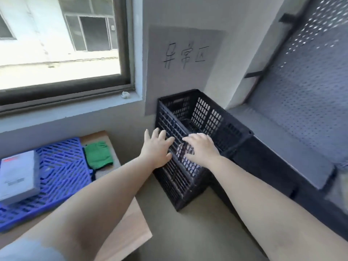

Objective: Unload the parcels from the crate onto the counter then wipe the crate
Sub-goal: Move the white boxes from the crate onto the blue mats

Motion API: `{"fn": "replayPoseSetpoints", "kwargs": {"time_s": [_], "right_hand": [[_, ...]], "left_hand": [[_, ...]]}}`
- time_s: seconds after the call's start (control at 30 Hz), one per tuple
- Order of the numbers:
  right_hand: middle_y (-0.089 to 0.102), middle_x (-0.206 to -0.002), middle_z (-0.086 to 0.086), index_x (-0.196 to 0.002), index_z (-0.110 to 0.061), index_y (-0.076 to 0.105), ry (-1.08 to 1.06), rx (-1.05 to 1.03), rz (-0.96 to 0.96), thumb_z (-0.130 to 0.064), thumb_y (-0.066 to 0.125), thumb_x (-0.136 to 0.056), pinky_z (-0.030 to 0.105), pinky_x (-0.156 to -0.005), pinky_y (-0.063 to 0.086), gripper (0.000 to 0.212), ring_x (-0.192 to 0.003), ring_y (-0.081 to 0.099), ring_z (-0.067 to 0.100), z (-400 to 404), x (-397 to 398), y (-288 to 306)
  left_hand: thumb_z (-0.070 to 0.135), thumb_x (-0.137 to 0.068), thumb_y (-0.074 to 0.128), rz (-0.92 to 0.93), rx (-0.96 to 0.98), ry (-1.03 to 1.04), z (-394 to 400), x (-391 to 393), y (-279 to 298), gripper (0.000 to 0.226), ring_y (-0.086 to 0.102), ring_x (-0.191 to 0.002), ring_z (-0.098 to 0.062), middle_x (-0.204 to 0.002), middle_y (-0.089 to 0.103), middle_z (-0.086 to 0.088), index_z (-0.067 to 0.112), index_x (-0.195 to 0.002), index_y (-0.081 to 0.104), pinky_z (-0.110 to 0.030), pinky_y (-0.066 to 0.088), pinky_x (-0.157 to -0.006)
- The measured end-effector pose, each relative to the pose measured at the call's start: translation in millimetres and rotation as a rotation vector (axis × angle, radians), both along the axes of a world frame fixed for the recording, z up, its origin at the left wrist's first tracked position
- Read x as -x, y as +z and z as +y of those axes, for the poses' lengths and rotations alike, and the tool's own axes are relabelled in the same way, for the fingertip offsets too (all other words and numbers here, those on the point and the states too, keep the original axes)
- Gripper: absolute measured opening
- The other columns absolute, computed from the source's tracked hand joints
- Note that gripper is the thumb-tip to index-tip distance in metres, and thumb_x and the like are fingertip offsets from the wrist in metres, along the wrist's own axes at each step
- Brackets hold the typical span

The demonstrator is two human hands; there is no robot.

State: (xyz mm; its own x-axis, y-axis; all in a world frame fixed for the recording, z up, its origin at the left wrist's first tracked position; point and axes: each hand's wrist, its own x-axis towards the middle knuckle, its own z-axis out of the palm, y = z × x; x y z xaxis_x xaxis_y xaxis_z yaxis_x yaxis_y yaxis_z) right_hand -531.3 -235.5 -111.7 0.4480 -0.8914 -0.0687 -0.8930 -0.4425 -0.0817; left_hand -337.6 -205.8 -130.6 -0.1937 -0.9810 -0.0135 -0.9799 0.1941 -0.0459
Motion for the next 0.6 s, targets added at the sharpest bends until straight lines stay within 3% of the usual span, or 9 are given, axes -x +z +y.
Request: {"fn": "replayPoseSetpoints", "kwargs": {"time_s": [0.17,0.3,0.6], "right_hand": [[0.036,-0.153,-0.001,-0.148,-0.031,0.038,-0.091,0.018,0.059,-0.043,0.062,-0.089,0.051,-0.119,0.018,0.065,-0.143,0.025,0.026,8.1,123.3,9.9],[0.034,-0.154,-0.002,-0.149,-0.031,0.037,-0.138,0.017,0.051,-0.039,0.060,-0.091,0.052,-0.120,0.013,0.063,-0.144,0.022,0.025,5.4,186.4,4.8],[0.031,-0.156,-0.001,-0.150,-0.028,0.034,-0.031,0.001,0.082,-0.032,0.056,-0.095,0.052,-0.122,0.005,0.060,-0.146,0.017,0.025,-81.7,207.3,-23.7]], "left_hand": [[0.052,-0.092,0.049,-0.015,0.041,-0.112,-18.2,121.3,2.2,0.063,0.028,-0.138,-0.035,-0.148,0.035,-0.010,0.031,-0.148,0.029,-0.055,0.026,-0.111],[0.053,-0.094,0.048,-0.047,0.005,-0.153,-38.5,176.1,-6.8,0.066,0.025,-0.140,-0.035,-0.147,0.035,-0.009,0.031,-0.151,0.023,-0.056,0.023,-0.112],[0.051,-0.100,0.039,-0.094,-0.091,-0.112,-122.6,206.0,-37.6,0.062,0.011,-0.147,-0.037,-0.157,0.022,-0.012,0.029,-0.154,0.019,-0.060,0.013,-0.116]]}}
